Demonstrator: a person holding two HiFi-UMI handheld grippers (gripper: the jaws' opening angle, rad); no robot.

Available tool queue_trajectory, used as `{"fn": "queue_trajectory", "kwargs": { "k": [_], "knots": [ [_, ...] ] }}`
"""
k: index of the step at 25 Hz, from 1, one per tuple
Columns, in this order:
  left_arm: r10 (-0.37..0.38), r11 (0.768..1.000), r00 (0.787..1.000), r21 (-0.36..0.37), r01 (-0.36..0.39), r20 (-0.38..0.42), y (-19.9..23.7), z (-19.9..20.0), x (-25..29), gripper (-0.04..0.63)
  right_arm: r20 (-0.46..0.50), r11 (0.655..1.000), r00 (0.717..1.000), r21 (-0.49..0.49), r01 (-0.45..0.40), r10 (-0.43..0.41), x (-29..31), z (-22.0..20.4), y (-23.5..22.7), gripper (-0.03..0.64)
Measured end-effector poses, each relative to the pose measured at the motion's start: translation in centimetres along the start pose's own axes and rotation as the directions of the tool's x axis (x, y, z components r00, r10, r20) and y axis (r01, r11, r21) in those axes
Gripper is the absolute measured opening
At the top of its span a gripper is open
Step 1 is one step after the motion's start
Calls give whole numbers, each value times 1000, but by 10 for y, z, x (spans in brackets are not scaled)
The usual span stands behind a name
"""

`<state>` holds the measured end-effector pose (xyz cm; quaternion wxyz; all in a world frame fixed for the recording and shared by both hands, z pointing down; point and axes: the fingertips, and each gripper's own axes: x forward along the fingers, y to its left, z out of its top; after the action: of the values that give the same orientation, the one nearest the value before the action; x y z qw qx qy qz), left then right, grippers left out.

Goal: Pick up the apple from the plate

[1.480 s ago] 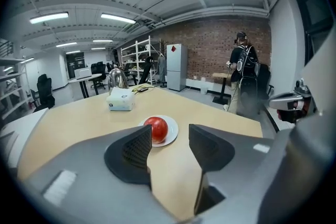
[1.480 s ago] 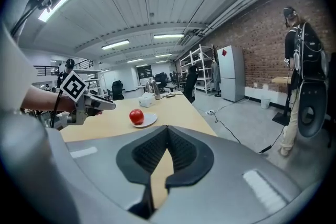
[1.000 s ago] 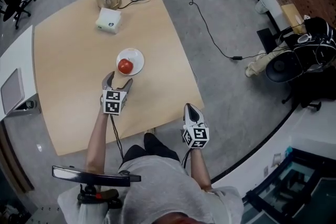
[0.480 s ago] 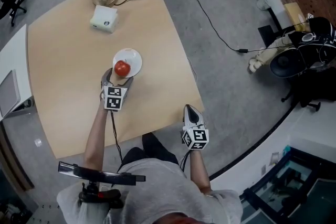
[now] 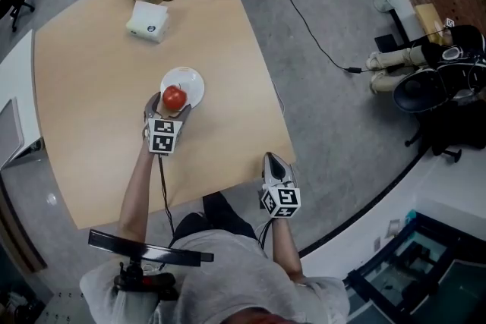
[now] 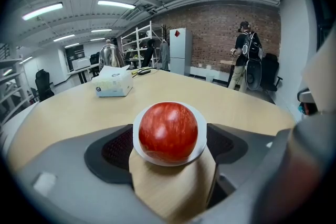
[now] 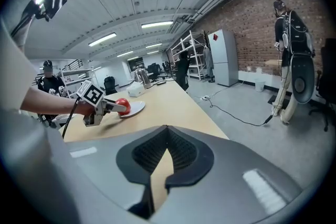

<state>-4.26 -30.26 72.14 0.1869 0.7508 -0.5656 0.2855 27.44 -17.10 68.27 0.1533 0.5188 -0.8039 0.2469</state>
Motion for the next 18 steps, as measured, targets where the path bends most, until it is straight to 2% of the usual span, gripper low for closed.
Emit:
{"fn": "queue_trajectory", "kwargs": {
  "k": [5, 11, 18],
  "knots": [
    [5, 1000, 1000, -6, -5, -3, 0, 1, 7, 453, -10, 1000, 1000, 5, -1, 2, 2, -5, -2, 6],
    [19, 1000, 1000, -12, -19, -6, 5, 5, 13, 410, -2, 1000, 1000, 11, 0, 0, 6, -2, -1, 6],
    [31, 999, 1000, 31, -31, -2, 5, 11, 13, 407, 3, 1000, 1000, 16, 3, -3, 7, 0, -4, 6]
  ]
}}
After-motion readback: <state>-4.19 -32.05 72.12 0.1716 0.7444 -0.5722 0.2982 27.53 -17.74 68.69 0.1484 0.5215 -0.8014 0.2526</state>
